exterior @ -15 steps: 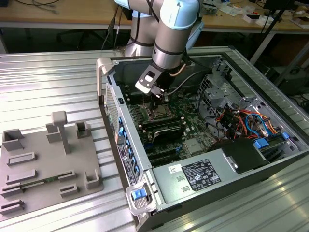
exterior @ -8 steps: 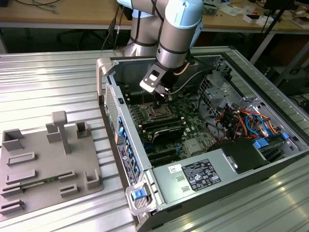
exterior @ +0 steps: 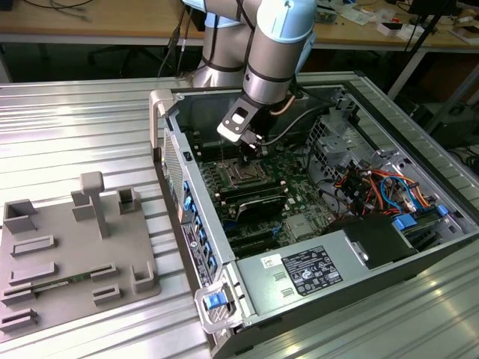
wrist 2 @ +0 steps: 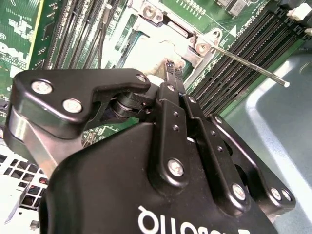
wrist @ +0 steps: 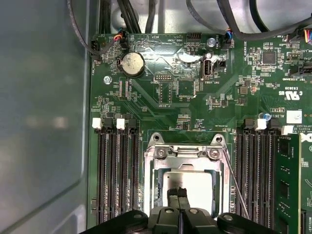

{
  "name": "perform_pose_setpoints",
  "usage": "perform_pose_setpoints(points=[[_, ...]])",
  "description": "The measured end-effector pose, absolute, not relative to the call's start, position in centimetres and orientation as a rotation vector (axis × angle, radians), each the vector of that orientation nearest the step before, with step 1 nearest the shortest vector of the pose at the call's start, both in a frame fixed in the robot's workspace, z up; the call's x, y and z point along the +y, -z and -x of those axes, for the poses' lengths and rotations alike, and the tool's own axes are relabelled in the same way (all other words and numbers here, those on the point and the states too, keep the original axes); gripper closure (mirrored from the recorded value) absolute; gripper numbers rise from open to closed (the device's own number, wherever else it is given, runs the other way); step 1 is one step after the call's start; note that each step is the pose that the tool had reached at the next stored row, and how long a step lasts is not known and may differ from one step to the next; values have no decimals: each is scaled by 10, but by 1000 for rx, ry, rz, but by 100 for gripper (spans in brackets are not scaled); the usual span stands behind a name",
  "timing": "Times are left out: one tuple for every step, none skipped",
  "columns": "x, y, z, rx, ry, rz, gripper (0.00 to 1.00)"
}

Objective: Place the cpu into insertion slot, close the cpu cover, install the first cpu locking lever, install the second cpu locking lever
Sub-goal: 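Close the cpu cover, then install the first cpu locking lever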

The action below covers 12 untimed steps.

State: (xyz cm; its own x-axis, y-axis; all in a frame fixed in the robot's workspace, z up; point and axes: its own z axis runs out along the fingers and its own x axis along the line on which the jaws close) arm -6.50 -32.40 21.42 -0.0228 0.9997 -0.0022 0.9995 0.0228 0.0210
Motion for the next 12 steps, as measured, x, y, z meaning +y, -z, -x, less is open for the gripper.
perform_pose_setpoints(points=[[-325,-214,65,2235,-21,-2185,89],[-327,-214,65,2235,-21,-2185,89],[-328,-214,65,2235,-21,-2185,89],[-329,-214,65,2235,-21,-2185,89],[-329,-214,64,2235,-21,-2185,89],[-329,-214,63,2235,-21,-2185,89],[-329,-214,62,2235,-21,-2185,89],[-329,-214,61,2235,-21,-2185,89],[-329,-214,61,2235,-21,-2185,89],[-329,-214,60,2235,-21,-2185,89],[-329,-214,60,2235,-21,-2185,89],[-329,-214,60,2235,-21,-2185,89]])
